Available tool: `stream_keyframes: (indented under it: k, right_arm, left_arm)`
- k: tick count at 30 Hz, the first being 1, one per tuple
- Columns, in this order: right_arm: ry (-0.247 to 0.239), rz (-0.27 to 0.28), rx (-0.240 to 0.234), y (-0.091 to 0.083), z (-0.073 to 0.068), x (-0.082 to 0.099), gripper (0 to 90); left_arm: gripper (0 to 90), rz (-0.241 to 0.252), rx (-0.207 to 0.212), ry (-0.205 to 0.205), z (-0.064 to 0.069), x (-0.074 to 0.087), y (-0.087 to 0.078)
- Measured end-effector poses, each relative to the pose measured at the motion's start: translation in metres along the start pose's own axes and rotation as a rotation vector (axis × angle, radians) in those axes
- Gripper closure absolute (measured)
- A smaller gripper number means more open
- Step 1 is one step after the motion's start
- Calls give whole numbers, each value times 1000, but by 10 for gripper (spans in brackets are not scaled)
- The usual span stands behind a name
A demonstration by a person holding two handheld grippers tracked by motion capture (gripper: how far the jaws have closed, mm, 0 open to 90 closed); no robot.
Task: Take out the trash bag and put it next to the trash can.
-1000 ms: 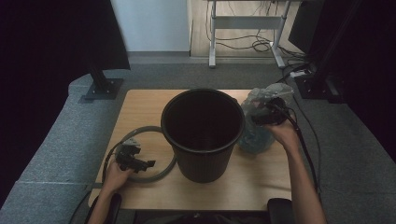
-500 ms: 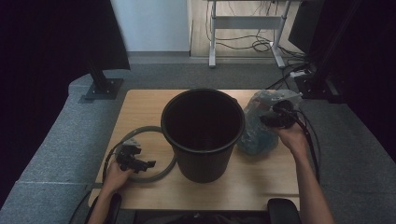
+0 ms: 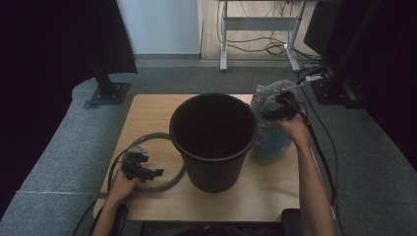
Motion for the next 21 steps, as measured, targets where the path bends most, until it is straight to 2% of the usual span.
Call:
stream_keyframes:
  k: [2, 5, 9, 15, 21]
  right_arm:
    - [-21, 3, 18, -11, -1, 0, 142]
    - [-33, 9, 20, -25, -1, 3, 142]
    - [-22, 35, -18, -40, -2, 5, 137]
    - [-47, 27, -20, -58, -7, 9, 136]
    - [-67, 23, -24, -72, -17, 28, 136]
  left_arm:
    - [0, -1, 0, 0, 0, 0, 0]
    - [0, 1, -1, 3, 1, 0, 0]
    - [0, -1, -3, 0, 0, 0, 0]
    - [0, 1, -9, -2, -1, 0, 0]
    - [0, -3, -36, -1, -4, 2, -1]
Point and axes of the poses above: each handheld gripper's, and its own axes: y roughly forward along the jaws, x roughly out of its underside, z roughly to its right, the point moved 4 cm from there along y, roughly forward along the jaws, and after that the axes turned 14 degrees about -y, right-handed, at the moved point
